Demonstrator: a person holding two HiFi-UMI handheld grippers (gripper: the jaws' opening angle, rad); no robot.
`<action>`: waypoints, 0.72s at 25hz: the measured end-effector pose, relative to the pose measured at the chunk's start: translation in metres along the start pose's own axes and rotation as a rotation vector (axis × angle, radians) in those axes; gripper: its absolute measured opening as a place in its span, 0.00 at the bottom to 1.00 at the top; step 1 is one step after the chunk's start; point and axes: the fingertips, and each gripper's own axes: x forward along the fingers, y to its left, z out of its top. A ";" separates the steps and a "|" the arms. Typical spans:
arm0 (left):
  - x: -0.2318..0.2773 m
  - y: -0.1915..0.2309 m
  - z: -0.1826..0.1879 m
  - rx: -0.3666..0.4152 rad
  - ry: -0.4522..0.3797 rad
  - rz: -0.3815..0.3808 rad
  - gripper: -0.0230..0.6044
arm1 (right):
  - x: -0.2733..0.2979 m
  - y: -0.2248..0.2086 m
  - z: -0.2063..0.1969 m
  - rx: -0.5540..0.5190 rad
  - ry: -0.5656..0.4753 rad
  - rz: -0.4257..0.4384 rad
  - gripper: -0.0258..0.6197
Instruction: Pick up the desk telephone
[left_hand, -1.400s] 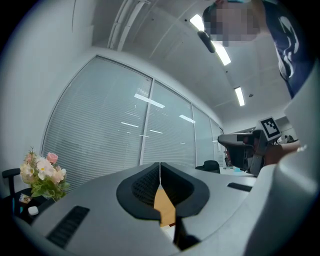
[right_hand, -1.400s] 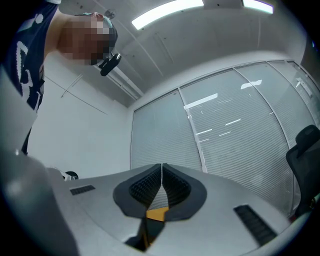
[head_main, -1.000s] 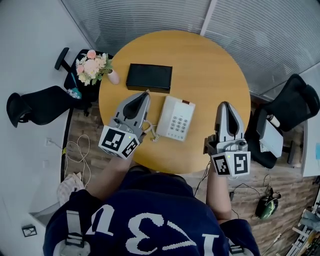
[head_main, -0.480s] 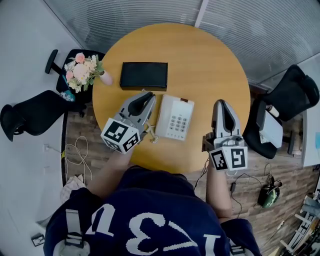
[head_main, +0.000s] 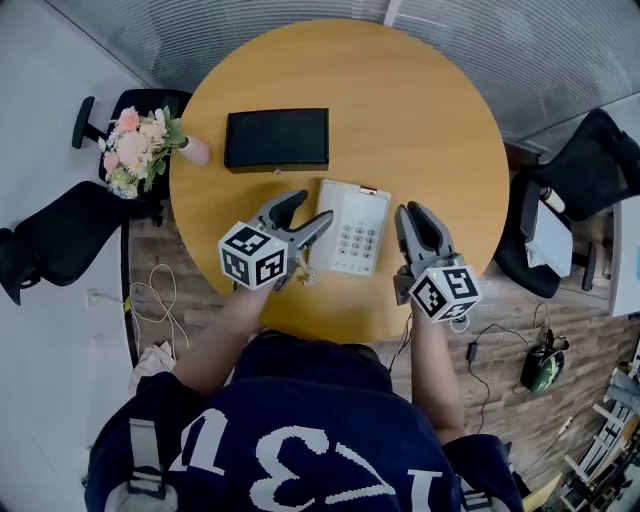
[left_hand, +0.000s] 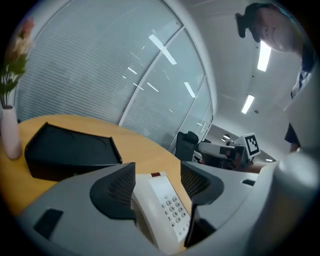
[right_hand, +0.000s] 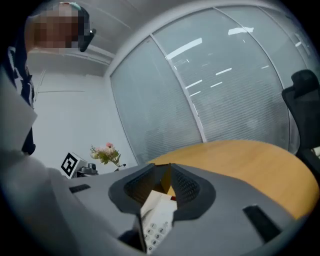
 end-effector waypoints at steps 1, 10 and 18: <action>0.005 0.004 -0.008 -0.026 0.020 -0.004 0.47 | 0.005 -0.006 -0.013 0.030 0.033 0.002 0.22; 0.027 0.050 -0.066 -0.355 0.104 -0.008 0.54 | 0.033 -0.041 -0.139 0.287 0.347 0.025 0.40; 0.035 0.051 -0.089 -0.525 0.111 -0.094 0.57 | 0.031 -0.037 -0.175 0.397 0.399 0.089 0.43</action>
